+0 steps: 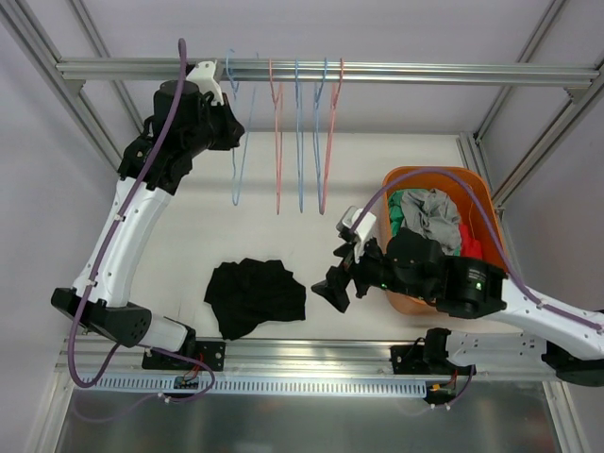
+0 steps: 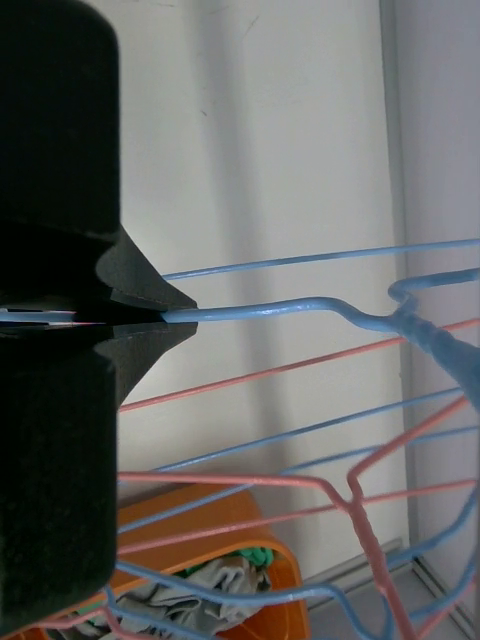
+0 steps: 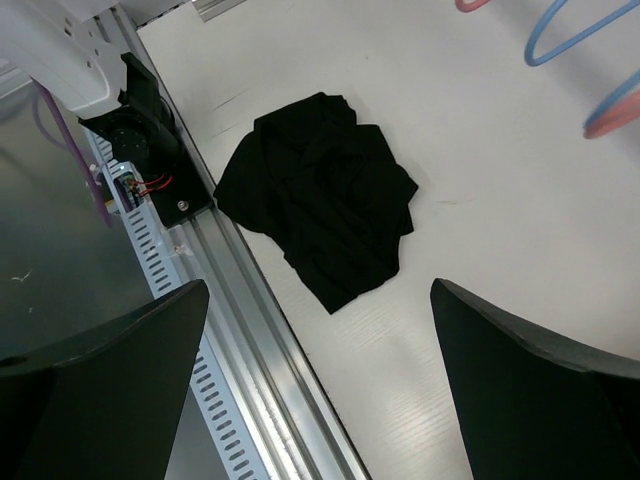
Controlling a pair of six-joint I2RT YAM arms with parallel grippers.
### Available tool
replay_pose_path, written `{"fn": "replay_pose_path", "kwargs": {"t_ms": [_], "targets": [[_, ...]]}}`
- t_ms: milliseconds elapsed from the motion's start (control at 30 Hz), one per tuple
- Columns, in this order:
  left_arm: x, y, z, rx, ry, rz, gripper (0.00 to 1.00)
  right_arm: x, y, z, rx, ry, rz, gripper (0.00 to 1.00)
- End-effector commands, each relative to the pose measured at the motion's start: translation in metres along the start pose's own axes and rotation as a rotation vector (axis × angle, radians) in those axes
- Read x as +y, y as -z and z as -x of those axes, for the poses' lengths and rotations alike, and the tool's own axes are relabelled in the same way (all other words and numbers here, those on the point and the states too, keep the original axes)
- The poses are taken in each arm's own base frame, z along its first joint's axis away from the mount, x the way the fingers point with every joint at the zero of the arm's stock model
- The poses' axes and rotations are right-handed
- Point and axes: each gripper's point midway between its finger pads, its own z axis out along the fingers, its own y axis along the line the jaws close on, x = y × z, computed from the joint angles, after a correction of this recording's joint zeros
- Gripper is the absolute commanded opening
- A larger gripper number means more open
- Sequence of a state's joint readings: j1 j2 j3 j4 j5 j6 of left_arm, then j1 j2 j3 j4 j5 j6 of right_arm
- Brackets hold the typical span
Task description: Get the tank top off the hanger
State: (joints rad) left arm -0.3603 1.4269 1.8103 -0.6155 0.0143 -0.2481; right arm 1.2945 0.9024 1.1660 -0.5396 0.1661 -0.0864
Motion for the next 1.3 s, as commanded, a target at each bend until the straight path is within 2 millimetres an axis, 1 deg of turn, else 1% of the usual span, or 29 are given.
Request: {"fn": "replay_pose_path", "kwargs": {"t_ms": [0,33,100,167,267,367,400,467,500,533,567,600,667,700,733,767,800,833,867,900,933,967,1000,1067,1100,1133,1167,1200,1267], "targets": [[0.011,-0.005,-0.001,-0.03,0.022,0.06,0.0,0.018,-0.014,0.01,-0.032,-0.04,0.073,0.99],[0.012,-0.004,-0.002,-0.031,0.024,0.065,0.0,0.023,-0.021,0.005,-0.012,-0.039,0.098,0.99],[0.011,-0.005,-0.003,-0.027,0.018,0.058,0.0,0.03,-0.03,0.004,-0.008,-0.039,0.123,1.0],[0.007,-0.004,-0.006,-0.017,0.014,0.034,0.0,0.032,-0.046,-0.004,0.031,-0.027,0.112,1.0],[0.005,-0.002,-0.009,-0.008,0.011,0.016,0.0,0.037,-0.063,-0.012,0.072,0.0,0.11,0.99],[0.007,0.006,-0.01,-0.015,0.002,0.018,0.14,0.044,-0.075,-0.017,0.097,0.041,0.125,0.99],[0.008,0.014,-0.009,-0.028,-0.002,0.024,0.28,0.048,-0.083,-0.021,0.118,0.056,0.127,0.99],[0.012,0.025,-0.008,-0.046,0.0,0.048,0.5,0.051,-0.093,-0.024,0.139,0.087,0.132,0.99],[0.02,0.043,-0.001,-0.087,0.004,0.091,0.71,0.054,-0.101,-0.028,0.158,0.099,0.133,1.0],[0.027,0.048,-0.008,-0.085,0.007,0.126,0.98,0.055,-0.106,-0.03,0.169,0.108,0.127,0.99],[0.035,0.057,-0.01,-0.098,0.013,0.16,0.98,0.056,-0.11,-0.031,0.174,0.118,0.127,0.99],[0.048,0.077,-0.013,-0.134,0.023,0.226,0.99,0.058,-0.119,-0.035,0.193,0.136,0.128,1.0],[0.061,0.1,-0.019,-0.169,0.035,0.281,0.99,0.061,-0.127,-0.038,0.208,0.153,0.128,0.99],[0.065,0.13,-0.015,-0.236,0.055,0.295,0.99,0.062,-0.132,-0.04,0.218,0.168,0.13,0.99],[0.078,0.137,-0.03,-0.234,0.068,0.352,0.99,0.064,-0.142,-0.046,0.24,0.176,0.136,0.99],[0.081,0.166,-0.029,-0.307,0.089,0.356,0.99,0.067,-0.147,-0.048,0.25,0.184,0.141,1.0],[0.09,0.171,-0.043,-0.306,0.097,0.386,0.99,0.069,-0.154,-0.051,0.263,0.194,0.148,0.99],[0.096,0.181,-0.048,-0.327,0.104,0.406,0.99,0.071,-0.161,-0.054,0.277,0.221,0.165,0.99],[0.103,0.206,-0.05,-0.396,0.125,0.424,0.99,0.073,-0.177,-0.063,0.307,0.236,0.161,1.0],[0.109,0.208,-0.064,-0.394,0.129,0.441,0.99,0.073,-0.185,-0.065,0.318,0.246,0.156,0.99],[0.11,0.216,-0.068,-0.414,0.133,0.436,0.99,0.071,-0.193,-0.069,0.331,0.272,0.149,0.99],[0.111,0.232,-0.071,-0.462,0.145,0.421,0.99,0.072,-0.209,-0.075,0.352,0.282,0.141,1.0],[0.115,0.232,-0.082,-0.459,0.147,0.428,0.99,0.069,-0.216,-0.08,0.368,0.291,0.126,0.99],[0.123,0.238,-0.093,-0.482,0.156,0.447,0.99,0.062,-0.231,-0.085,0.392,0.3,0.084,0.99],[0.128,0.24,-0.104,-0.489,0.154,0.458,0.99,0.057,-0.245,-0.094,0.421,0.299,0.065,1.0],[0.131,0.241,-0.108,-0.489,0.146,0.468,0.99,0.052,-0.251,-0.099,0.436,0.297,0.052,0.99],[0.134,0.237,-0.118,-0.473,0.133,0.477,0.99,0.05,-0.261,-0.112,0.475,0.297,0.051,0.99],[0.135,0.233,-0.122,-0.459,0.117,0.476,0.99,0.042,-0.267,-0.119,0.493,0.29,0.039,0.99],[0.134,0.224,-0.131,-0.427,0.1,0.466,0.99,0.033,-0.273,-0.139,0.551,0.3,0.019,1.0]]}}
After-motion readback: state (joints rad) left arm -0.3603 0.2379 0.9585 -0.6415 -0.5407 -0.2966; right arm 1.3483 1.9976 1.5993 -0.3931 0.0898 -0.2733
